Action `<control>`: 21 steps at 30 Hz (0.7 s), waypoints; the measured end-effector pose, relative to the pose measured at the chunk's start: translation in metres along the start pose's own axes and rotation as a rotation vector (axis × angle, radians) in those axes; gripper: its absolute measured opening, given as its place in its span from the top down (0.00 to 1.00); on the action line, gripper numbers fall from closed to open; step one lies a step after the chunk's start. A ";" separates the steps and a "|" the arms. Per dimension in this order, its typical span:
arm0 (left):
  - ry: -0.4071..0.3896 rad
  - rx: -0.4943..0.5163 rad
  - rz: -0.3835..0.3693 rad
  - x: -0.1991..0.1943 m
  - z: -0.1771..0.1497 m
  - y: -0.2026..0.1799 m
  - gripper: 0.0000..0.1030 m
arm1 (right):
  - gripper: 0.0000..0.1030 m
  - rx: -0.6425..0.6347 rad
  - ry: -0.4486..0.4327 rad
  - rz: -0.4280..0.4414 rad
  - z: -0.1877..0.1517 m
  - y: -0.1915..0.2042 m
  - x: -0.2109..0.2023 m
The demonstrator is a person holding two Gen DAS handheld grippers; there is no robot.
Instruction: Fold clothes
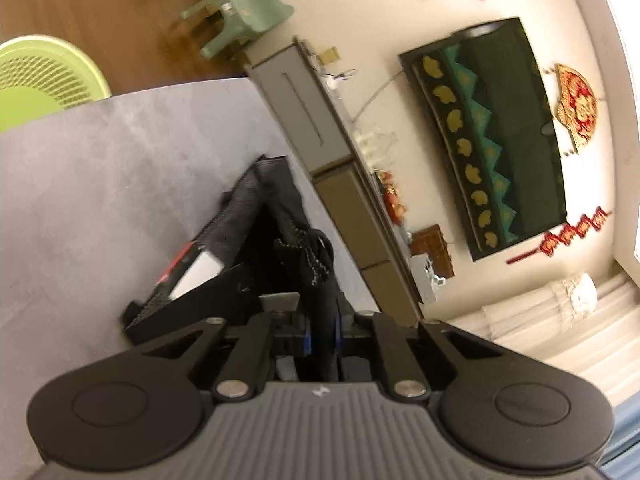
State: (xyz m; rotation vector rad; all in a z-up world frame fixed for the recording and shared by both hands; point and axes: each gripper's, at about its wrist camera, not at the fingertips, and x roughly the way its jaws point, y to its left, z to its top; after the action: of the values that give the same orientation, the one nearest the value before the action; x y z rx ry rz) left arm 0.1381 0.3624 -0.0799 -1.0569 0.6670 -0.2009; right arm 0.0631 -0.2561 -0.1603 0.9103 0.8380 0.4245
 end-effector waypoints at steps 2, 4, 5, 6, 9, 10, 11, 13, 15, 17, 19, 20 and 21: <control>0.024 -0.018 0.049 0.001 -0.003 0.010 0.91 | 0.37 0.051 -0.014 0.027 0.003 -0.009 -0.008; 0.062 -0.008 0.142 0.008 -0.004 0.023 0.91 | 0.39 0.093 -0.030 0.023 0.004 -0.021 -0.016; 0.076 -0.014 0.179 0.012 -0.004 0.030 0.91 | 0.42 0.107 -0.043 0.013 0.005 -0.027 -0.021; 0.085 -0.019 0.204 0.014 -0.003 0.036 0.91 | 0.43 0.123 -0.060 0.003 0.008 -0.033 -0.027; 0.085 -0.002 0.221 0.013 -0.002 0.035 0.87 | 0.43 0.167 -0.086 -0.016 0.013 -0.044 -0.043; 0.076 0.012 0.238 0.010 -0.002 0.030 0.86 | 0.43 0.162 -0.093 -0.039 0.016 -0.044 -0.050; 0.059 0.032 0.261 0.005 -0.002 0.025 0.80 | 0.43 0.156 -0.099 -0.062 0.019 -0.045 -0.057; -0.016 0.095 0.326 -0.011 -0.004 0.010 0.74 | 0.43 0.123 -0.117 -0.131 0.028 -0.042 -0.079; -0.106 0.160 0.409 -0.028 -0.008 -0.006 0.74 | 0.43 0.076 -0.149 -0.211 0.039 -0.034 -0.105; -0.195 0.240 0.477 -0.038 -0.017 -0.028 0.74 | 0.41 0.011 -0.218 -0.297 0.056 -0.033 -0.135; -0.205 0.359 0.440 -0.030 -0.028 -0.053 0.74 | 0.40 -0.064 -0.264 -0.394 0.074 -0.024 -0.144; -0.146 0.422 0.374 -0.015 -0.036 -0.064 0.74 | 0.40 -0.123 -0.251 -0.440 0.085 -0.019 -0.139; -0.077 0.480 0.320 0.003 -0.045 -0.074 0.73 | 0.40 -0.207 -0.226 -0.499 0.096 -0.014 -0.128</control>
State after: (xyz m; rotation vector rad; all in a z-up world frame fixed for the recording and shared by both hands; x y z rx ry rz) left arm 0.1256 0.2916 -0.0323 -0.4870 0.6658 -0.0363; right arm 0.0594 -0.3957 -0.0816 0.5196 0.7642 -0.0283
